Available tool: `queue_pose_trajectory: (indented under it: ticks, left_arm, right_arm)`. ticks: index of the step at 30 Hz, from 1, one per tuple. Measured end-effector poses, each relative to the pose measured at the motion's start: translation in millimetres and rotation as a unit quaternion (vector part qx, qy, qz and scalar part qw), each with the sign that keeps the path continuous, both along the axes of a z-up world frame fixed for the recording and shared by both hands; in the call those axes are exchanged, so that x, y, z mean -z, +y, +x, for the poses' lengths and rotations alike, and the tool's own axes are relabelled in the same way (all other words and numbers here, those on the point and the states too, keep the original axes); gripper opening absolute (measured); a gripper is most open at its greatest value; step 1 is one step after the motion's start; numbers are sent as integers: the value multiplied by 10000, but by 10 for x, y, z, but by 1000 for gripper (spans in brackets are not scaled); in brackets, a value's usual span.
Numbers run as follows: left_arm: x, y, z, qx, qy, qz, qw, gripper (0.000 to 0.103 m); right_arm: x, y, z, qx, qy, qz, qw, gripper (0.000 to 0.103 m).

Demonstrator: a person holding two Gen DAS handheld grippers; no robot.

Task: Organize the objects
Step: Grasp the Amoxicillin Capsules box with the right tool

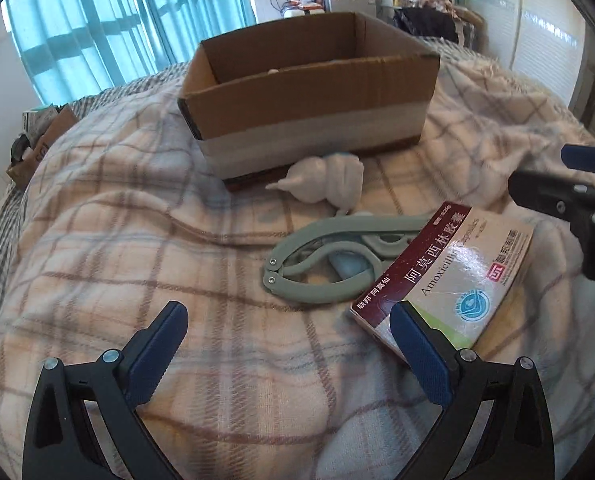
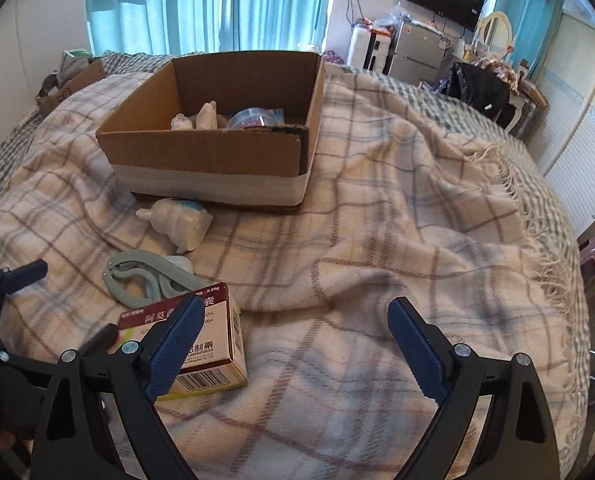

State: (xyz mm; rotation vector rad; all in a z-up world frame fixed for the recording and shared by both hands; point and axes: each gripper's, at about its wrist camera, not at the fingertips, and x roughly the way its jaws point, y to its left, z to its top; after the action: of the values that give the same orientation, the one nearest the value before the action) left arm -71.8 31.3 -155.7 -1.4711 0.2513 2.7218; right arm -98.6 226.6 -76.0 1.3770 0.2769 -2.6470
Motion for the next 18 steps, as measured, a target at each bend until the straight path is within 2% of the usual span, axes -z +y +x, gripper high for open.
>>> queue_pose_trajectory:
  ticks: [5,12,18]
  left_arm:
    - [109,-179,-65,-133,-328,554,9978,103]
    - [184,-201,-51,-94,-390,575,9975,103]
    - [232,-233,-73,-58,-469,553,9974,103]
  right_arm:
    - [92,-57,-16,-99,-310,-223,9992,93]
    - [184,-227,15,-258,-584,-395,9972,93]
    - [396,-330,1,-410,-1069,-528,9920,93]
